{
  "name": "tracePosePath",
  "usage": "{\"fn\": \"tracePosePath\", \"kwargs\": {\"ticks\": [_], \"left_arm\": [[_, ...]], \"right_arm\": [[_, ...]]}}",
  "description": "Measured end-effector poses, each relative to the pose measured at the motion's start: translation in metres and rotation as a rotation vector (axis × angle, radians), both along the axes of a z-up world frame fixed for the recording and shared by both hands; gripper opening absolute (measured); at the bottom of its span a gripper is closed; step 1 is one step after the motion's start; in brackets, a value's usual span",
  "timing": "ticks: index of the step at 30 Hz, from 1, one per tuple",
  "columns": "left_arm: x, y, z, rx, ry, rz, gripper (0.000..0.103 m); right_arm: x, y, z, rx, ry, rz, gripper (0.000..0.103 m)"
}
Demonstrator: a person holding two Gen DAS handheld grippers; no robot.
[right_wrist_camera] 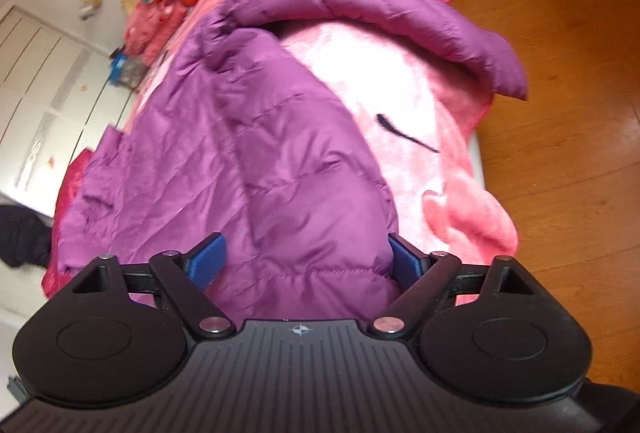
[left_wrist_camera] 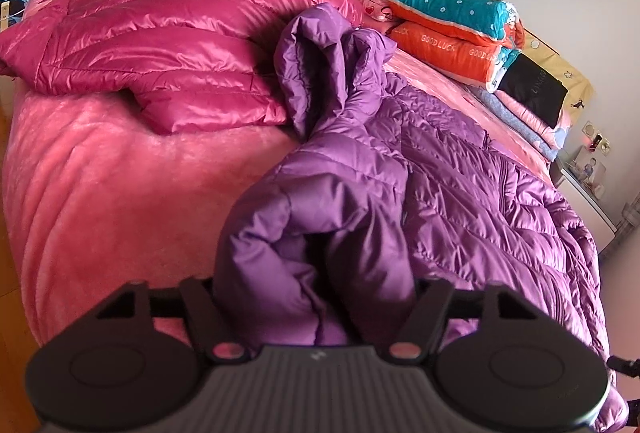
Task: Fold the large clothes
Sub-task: 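Grasp the purple jacket's sleeve with the right tool and lift it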
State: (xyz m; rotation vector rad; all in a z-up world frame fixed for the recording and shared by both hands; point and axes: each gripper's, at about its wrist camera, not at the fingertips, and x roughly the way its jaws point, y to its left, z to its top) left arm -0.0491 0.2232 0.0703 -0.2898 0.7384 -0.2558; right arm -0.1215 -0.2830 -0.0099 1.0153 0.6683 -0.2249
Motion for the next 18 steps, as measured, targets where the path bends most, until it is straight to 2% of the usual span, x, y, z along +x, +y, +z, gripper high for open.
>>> {"fn": "tracePosePath", "kwargs": {"ticks": [8,10,13,18], "left_arm": [[-0.004,-0.002,0.001,0.007,-0.007,-0.004,0.043],[-0.006,-0.001,0.002,0.003,-0.008,-0.007,0.038],[-0.009,0.000,0.005,0.008,-0.010,-0.017,0.031],[-0.019,0.005,0.011,-0.005,-0.016,-0.030,0.024]], "right_arm": [[0.004,0.028,0.023,-0.190,0.053,0.104,0.060],[0.003,0.033,0.028,-0.208,0.051,0.120,0.047],[0.000,0.038,0.037,-0.229,0.044,0.135,0.035],[-0.004,0.048,0.048,-0.238,0.046,0.157,0.027]]}}
